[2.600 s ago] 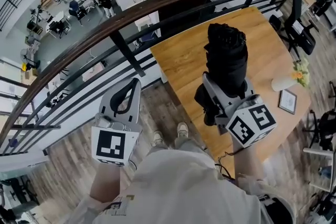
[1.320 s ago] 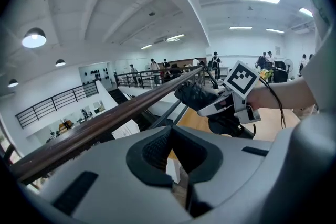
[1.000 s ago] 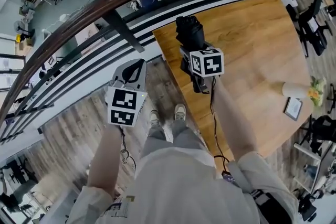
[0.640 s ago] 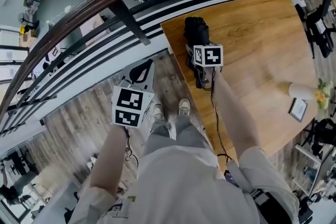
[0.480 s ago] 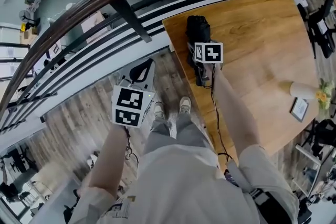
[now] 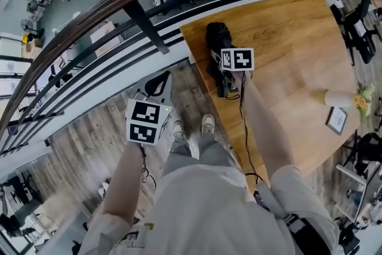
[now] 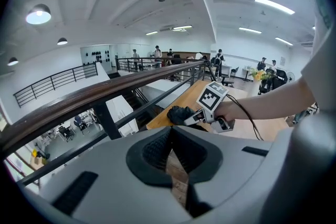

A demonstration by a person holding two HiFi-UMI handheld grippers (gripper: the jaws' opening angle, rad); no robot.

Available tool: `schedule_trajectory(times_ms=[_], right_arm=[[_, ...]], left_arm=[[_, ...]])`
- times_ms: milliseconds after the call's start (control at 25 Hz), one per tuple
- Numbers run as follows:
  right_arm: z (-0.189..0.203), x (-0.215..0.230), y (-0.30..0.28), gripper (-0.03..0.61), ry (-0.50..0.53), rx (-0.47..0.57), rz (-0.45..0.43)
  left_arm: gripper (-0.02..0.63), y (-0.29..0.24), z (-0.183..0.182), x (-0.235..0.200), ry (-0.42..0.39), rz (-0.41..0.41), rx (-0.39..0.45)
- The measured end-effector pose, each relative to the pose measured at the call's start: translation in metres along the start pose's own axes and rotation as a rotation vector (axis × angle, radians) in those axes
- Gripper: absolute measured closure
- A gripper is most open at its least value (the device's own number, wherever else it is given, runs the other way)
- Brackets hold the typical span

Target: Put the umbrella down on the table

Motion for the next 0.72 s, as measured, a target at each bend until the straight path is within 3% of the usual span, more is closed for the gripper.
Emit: schedule_trajectory(times_ms=[40,240,360,440,720], right_arm=[[-0.003,0.0,0.012,0.288,0.012,0.008,-0.021],[-0.032,-0.002,0.081,0.374,0.025,0.11,-0.092],[-0.057,-0.005,0.13,0.416,0.018,0.229,-0.13],[-0.072,-0.006,0.167,0.488,0.013,0.319,-0.152],[-0.099,-0.018,0.289,0.505,0.011,0.572,-0.186]], left_arm=[[0.597,0.002,-0.005,0.002,-0.006,0.0,0.009],[0.597,0.014,-0.033,0.009,-0.043,0.011,0.053],[0.597,0.024,-0.054,0.011,-0.082,0.007,0.088],[0.597,0.034,-0.069,0.014,-0.103,-0.001,0.119],[0.597,0.09,-0.118,0.025,-0.258,-0.064,0.196]])
Point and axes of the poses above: the fingertips, and each gripper's own axes: y backward along the fingers, x to its right, z out of its underside, the point moved 4 cm from there along y, backward along the fingers, and after that the axes turned 15 degrees about z, right-handed, at the moved point
